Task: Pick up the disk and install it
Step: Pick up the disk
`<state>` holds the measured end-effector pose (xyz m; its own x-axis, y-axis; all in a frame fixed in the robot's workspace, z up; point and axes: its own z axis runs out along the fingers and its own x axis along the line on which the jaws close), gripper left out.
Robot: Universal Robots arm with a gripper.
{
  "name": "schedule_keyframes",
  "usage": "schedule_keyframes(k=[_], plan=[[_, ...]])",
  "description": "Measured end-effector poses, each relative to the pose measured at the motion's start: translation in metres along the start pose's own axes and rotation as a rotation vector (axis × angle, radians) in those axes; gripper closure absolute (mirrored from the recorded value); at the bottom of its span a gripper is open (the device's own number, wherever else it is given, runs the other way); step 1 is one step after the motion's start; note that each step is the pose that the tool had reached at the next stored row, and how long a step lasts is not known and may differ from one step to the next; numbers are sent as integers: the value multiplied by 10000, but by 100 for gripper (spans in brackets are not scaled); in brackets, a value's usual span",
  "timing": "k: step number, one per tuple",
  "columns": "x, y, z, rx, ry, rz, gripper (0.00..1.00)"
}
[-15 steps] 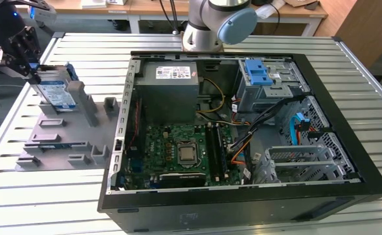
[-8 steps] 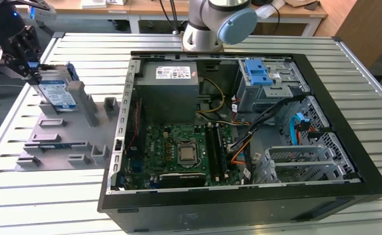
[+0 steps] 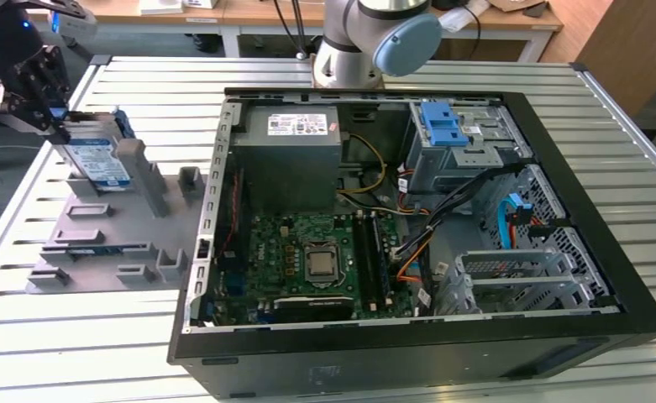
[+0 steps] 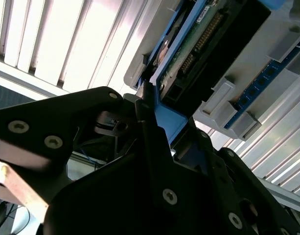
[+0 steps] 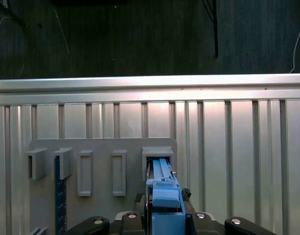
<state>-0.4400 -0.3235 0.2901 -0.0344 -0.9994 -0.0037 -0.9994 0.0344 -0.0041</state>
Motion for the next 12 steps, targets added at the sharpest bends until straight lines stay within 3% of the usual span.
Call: schedule_keyframes(k=[12], plan=[[0, 0, -14, 0, 0, 4, 64]])
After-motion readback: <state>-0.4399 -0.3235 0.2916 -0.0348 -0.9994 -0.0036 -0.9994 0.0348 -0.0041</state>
